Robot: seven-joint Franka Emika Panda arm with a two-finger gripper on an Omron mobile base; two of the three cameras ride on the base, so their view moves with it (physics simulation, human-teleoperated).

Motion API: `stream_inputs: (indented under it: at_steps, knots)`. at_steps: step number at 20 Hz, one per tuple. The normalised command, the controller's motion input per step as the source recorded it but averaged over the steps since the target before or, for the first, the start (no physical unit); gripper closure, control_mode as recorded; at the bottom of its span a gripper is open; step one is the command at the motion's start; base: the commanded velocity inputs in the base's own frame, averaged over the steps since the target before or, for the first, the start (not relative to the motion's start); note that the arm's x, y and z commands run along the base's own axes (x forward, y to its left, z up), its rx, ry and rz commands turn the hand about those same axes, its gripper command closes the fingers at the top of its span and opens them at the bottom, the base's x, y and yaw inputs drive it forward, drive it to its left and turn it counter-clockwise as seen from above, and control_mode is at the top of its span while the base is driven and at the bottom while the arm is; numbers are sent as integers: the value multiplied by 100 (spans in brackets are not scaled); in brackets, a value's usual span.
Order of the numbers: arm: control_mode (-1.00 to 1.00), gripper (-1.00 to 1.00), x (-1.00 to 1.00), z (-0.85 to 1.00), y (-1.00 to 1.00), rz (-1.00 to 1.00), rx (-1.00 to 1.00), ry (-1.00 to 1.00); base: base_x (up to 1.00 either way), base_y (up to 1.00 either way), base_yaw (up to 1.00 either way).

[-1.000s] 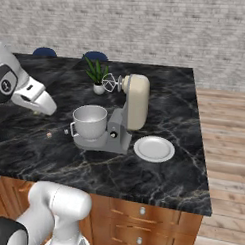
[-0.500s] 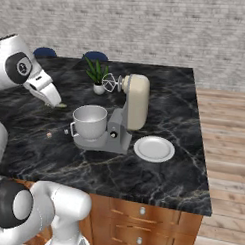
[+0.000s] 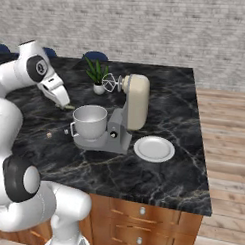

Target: Add butter and sugar cubes to the stand mixer bowl and then turn on the stand mixer to begin making frosting.

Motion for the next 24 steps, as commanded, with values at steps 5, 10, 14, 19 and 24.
stream_inputs:
  at_steps: [5,10,14,19,24]
  knots:
    - [-100,100,49,-46,-7,0,0,0,0,0,0]
    - [-100,100,59,-21,0,0,0,0,0,0,0]
    - [-100,100,43,-24,0,0,0,-2,0,0,0]
    - [-100,100,32,-22,-1,0,0,-8,0,0,0]
    - [-100,100,42,-27,-1,0,0,-5,0,0,0]
